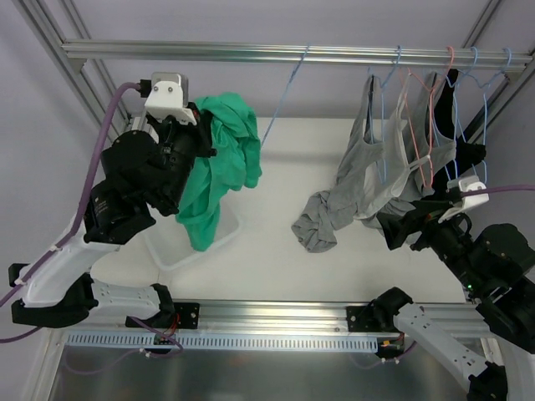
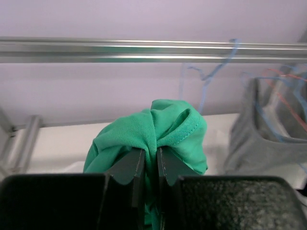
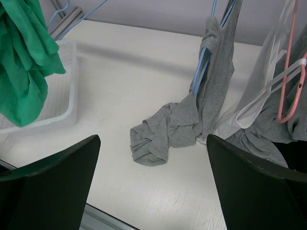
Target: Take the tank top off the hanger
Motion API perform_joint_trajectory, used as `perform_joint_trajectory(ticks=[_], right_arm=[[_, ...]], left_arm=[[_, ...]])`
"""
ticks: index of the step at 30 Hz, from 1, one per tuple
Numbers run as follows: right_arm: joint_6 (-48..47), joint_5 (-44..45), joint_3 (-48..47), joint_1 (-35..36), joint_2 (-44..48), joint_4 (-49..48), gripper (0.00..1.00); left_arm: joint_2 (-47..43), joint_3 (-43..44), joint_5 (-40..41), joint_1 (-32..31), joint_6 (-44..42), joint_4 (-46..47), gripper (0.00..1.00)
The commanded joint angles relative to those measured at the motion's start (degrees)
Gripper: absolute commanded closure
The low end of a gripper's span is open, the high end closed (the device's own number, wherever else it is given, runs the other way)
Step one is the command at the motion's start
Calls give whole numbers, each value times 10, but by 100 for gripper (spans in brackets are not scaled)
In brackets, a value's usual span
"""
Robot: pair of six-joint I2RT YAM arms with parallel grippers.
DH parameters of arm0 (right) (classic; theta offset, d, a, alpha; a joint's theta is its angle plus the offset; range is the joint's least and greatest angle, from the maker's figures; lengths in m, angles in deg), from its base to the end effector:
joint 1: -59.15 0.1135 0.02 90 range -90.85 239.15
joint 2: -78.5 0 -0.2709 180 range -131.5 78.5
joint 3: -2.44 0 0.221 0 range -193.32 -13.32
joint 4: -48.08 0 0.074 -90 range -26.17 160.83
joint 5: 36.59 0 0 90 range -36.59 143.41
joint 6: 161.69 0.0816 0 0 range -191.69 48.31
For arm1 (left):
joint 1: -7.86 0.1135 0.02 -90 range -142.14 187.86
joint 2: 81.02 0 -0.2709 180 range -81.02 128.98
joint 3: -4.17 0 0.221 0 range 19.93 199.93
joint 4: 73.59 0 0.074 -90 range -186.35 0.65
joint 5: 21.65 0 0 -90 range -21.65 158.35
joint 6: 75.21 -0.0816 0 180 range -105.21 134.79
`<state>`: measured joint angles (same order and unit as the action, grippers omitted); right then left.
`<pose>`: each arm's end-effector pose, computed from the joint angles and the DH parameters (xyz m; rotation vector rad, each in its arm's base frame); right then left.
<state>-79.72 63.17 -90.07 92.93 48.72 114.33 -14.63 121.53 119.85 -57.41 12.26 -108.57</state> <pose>0.0412 0.0109 0.4350 -0.4594 1.5694 0.2059 0.1294 -0.1283 0.5678 0.0315 1.4061 -0.3303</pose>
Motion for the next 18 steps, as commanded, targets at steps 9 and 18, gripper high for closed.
perform_joint_trajectory(ticks=[9, 18], right_arm=[[-2, -1, 4, 0, -37, -49, 1], [-2, 12, -24, 0, -131, -53, 0]], left_arm=[[-71, -140, 75, 152, 67, -32, 100], [-86, -355, -177, 379, 298, -105, 100]])
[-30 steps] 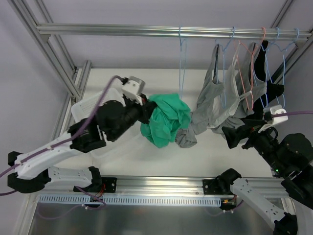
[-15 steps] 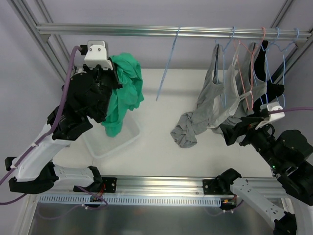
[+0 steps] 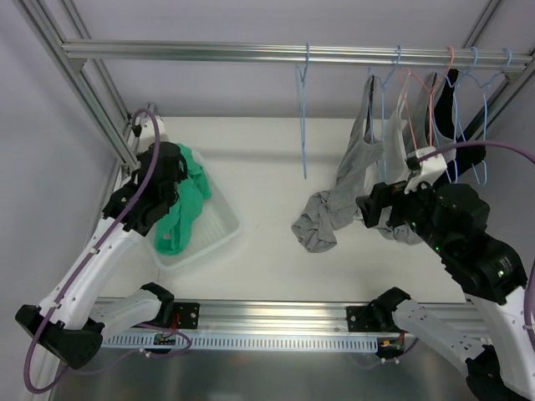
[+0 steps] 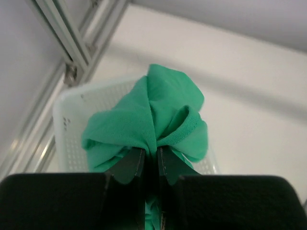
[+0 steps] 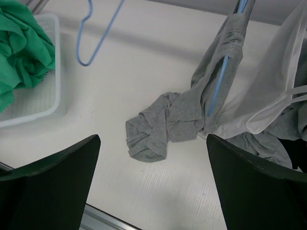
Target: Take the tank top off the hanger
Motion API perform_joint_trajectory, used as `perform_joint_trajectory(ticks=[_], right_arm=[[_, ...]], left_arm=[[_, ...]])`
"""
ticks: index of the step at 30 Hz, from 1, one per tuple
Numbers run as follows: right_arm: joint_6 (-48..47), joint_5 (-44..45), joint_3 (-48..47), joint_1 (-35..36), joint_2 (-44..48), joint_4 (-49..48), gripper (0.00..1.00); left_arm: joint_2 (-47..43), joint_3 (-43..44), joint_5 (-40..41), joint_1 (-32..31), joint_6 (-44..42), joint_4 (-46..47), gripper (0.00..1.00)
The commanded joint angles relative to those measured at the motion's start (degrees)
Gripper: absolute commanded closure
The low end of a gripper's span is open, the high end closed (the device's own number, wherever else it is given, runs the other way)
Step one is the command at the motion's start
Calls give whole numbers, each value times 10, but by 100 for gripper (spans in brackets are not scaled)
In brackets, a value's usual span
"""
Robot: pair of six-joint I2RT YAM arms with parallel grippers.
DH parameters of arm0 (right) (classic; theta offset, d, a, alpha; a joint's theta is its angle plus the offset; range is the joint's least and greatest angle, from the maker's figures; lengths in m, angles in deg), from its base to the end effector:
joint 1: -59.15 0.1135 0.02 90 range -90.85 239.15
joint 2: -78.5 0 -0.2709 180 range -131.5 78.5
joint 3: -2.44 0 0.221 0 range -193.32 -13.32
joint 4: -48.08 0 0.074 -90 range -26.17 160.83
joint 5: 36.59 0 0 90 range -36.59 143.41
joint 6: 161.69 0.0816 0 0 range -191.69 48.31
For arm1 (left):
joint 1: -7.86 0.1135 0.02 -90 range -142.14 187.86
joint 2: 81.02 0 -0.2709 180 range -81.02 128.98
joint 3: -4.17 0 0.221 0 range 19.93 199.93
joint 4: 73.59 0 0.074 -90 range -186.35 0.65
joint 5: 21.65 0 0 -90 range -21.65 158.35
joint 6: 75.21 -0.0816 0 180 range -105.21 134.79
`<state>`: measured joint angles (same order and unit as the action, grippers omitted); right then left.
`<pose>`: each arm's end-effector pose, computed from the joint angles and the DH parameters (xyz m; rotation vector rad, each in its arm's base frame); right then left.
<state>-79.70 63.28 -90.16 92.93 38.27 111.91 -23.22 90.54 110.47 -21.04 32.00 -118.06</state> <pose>0.0904 0.0437 0.4328 -0.5136 1.6949 0.1734 0.2008 -0.0483 0.4116 -0.3196 1.7475 0.1001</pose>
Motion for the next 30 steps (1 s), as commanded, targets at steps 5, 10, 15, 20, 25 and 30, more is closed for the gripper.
perform_joint_trajectory(ticks=[5, 10, 15, 20, 25, 30], right_arm=[[-4, -3, -22, 0, -53, -47, 1], [-6, 18, -29, -23, -99, -53, 0], [14, -54, -70, -150, -138, -48, 1], [-9, -119, -149, -209, -213, -27, 5], [-13, -149, -177, -212, -228, -25, 13], [-23, -129, -209, -211, -229, -26, 13]], left_arm=[[10, -122, -82, 41, 171, -11, 100], [66, -135, -152, 118, 197, -11, 100], [51, -123, -216, 119, 183, -13, 1], [-17, -54, -307, 118, 104, -69, 1], [-98, -63, -357, 118, 64, -95, 1], [-130, -107, -401, 118, 40, -99, 1]])
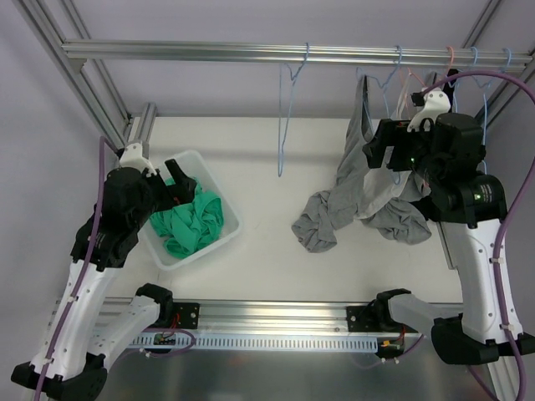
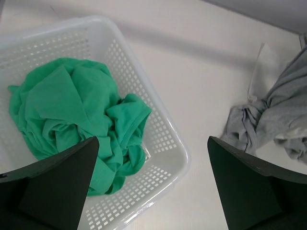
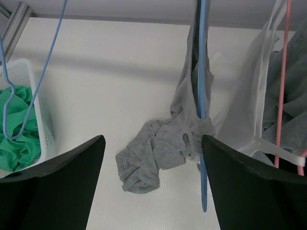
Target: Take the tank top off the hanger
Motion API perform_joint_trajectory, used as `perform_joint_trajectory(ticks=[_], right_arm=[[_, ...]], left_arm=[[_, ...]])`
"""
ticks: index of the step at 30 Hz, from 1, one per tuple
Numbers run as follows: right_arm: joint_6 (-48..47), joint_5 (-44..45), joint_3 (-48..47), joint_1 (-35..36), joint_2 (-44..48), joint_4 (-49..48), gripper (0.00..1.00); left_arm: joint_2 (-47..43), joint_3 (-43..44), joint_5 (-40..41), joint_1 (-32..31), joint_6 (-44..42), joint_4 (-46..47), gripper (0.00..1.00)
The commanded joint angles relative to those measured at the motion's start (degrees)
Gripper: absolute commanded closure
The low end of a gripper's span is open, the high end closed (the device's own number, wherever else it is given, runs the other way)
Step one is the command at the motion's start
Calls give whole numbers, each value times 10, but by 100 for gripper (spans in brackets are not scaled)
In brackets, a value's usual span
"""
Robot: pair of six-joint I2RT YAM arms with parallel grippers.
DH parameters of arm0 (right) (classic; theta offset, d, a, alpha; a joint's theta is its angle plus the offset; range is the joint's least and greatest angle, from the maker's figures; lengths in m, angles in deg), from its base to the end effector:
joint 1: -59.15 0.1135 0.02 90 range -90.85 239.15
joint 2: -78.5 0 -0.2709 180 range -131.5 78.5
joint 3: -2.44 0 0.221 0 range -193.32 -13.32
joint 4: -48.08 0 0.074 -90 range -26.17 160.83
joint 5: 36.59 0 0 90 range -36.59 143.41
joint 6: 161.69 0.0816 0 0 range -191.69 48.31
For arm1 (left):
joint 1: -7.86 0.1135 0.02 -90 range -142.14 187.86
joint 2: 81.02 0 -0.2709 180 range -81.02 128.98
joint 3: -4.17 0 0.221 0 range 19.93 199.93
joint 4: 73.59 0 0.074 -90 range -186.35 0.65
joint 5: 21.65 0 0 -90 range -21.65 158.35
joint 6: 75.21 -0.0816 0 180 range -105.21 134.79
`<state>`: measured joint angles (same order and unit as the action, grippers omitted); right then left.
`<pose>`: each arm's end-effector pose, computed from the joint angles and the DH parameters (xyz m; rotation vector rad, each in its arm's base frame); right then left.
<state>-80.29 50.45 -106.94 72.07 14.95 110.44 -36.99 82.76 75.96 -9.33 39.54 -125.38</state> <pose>0.1963 0.0494 0.4703 -0.3824 1.8204 0.1003 0.1514 -0.0355 0.3813 -0.2163 1.8738 -0.3798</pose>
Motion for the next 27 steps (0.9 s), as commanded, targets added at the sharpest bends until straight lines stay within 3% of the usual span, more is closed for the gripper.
perform_joint_trajectory(ticks=[1, 6, 10, 12, 15, 16, 19, 23, 27], right_arm=[[-26, 23, -55, -3, -7, -12, 14], [-79, 72, -96, -10, -78, -13, 21], [-87, 62, -111, -23, -140, -27, 39], [-95, 54, -106, -24, -151, -46, 40], [-102, 45, -108, -24, -165, -58, 53], [-100, 45, -104, -25, -165, -63, 70], [-84, 37, -82, -24, -152, -88, 91], [-63, 9, -65, -24, -129, -115, 99], [-53, -17, -67, -24, -109, -129, 100]], left_arm=[[7, -38, -67, 1, -38, -26, 1], [16, -58, -120, 1, -54, -24, 1], [14, -74, -119, 1, -57, -23, 1], [9, -77, -125, 1, -58, -19, 1], [4, -80, -129, 1, -58, -17, 1], [4, -82, -131, 1, -59, -17, 1], [3, -87, -132, 0, -57, -13, 1], [6, -81, -144, 0, -54, -9, 1], [9, -50, -175, 0, -50, -4, 1]])
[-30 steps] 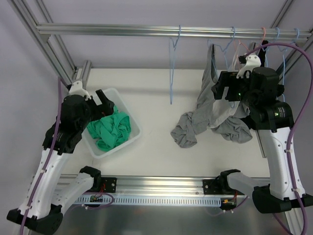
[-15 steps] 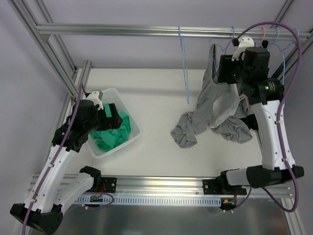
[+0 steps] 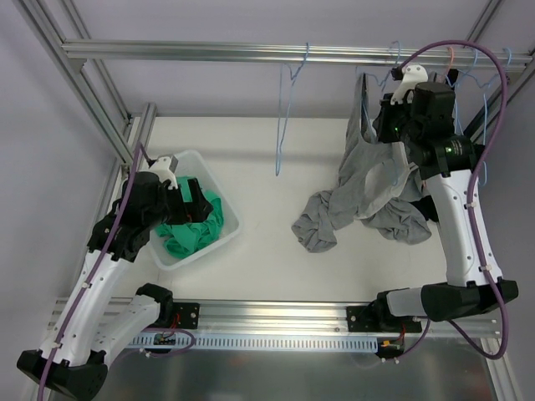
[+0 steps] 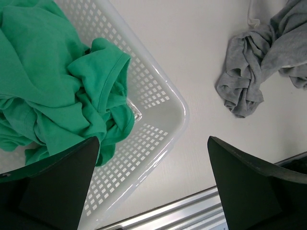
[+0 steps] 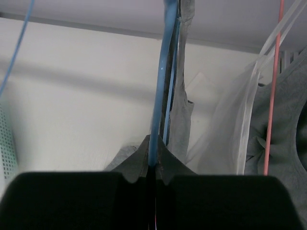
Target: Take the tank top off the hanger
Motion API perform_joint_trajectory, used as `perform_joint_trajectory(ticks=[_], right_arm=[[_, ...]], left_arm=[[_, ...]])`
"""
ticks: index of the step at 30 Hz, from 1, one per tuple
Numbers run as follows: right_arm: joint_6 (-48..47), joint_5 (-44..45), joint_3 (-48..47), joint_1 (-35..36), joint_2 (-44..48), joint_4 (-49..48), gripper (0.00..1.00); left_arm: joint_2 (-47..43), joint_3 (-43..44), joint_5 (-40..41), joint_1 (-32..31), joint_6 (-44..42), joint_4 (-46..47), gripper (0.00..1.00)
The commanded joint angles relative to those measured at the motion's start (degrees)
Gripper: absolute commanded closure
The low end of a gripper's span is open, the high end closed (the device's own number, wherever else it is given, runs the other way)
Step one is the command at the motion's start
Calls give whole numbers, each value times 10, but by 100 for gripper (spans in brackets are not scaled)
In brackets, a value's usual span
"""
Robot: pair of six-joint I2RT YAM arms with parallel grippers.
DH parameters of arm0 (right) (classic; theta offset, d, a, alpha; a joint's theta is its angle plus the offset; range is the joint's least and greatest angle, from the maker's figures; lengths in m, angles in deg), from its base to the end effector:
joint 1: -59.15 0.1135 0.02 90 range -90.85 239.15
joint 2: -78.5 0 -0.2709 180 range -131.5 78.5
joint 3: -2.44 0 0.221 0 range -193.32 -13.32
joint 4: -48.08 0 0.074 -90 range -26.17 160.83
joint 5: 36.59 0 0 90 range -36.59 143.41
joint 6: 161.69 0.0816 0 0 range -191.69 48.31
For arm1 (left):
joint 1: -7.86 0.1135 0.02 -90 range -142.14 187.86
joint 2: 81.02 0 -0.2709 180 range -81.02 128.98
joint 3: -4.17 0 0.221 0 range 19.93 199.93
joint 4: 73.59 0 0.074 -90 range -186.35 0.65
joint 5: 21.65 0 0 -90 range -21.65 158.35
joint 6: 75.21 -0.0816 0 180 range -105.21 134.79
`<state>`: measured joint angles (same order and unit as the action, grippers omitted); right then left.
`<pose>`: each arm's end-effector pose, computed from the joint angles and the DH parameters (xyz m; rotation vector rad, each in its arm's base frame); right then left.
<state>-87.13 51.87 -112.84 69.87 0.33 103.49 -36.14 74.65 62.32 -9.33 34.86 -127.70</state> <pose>0.2830 0.0558 0.4631 -0.4456 1.8369 -0.0309 0.1538 -0.0566 0.3261 0.0130 2.1048 -0.5048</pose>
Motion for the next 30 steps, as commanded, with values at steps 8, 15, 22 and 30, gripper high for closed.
perform_joint_trajectory(ticks=[8, 15, 22, 30], right_arm=[[22, -60, -9, -2, 63, -88, 100], [44, -101, 20, -3, 121, -45, 100], [72, -105, 110, -2, 266, 8, 100], [117, -129, 151, -2, 415, 80, 100]], left_arm=[[10, 123, -151, -7, 5, 49, 1], [63, 205, -262, -106, 6, 172, 1], [229, 368, -89, -312, -74, 187, 1], [415, 550, 49, -408, -143, 237, 1]])
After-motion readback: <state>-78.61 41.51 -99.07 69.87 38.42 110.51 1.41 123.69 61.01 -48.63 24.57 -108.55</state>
